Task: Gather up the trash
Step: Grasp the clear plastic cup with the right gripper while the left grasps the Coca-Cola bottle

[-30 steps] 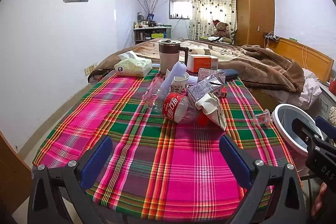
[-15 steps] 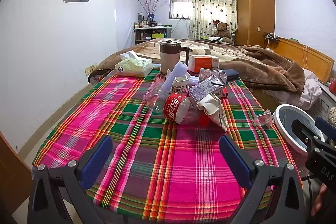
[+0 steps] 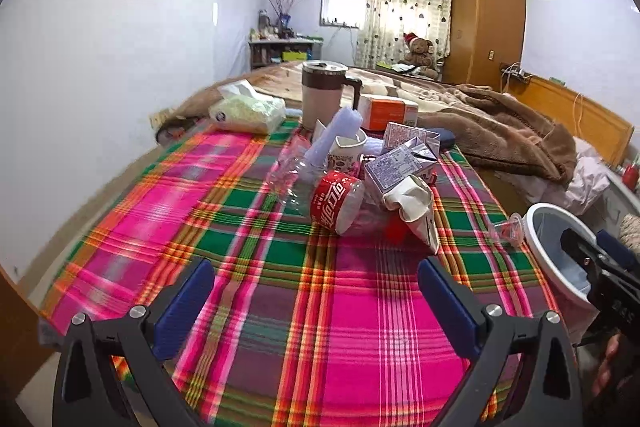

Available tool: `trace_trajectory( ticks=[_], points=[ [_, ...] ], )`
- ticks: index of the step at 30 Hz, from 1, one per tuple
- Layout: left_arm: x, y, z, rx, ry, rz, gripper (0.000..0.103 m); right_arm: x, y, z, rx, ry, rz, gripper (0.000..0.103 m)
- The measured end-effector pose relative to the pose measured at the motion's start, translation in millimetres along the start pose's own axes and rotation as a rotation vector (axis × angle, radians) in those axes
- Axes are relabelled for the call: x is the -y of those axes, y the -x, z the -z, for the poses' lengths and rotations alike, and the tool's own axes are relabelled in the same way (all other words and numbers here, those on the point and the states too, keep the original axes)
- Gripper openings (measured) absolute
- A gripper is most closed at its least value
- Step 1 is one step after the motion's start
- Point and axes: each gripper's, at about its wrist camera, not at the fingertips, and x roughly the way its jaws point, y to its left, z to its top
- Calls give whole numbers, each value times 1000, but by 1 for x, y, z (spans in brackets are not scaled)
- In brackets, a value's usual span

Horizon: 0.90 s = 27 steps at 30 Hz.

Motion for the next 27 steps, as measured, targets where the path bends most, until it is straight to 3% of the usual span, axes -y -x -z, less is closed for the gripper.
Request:
trace_trajectory(
  ticks=[4,21,23,27],
  points=[
    [-12,-22,-13,-28,47,51,103,15,-27,-3,-47,-17,21,88],
    [-22,-121,-62,-184,172,87,101,17,-77,-10,-183,-3,-43,87],
    [-23,-133,-65,-202,215,106,100,15,-82,-12,-195,-3,-55,79],
    [-16,-146,-65,-216,201,92,100,15,-87,-12,-220,-14,-61,77]
  ],
)
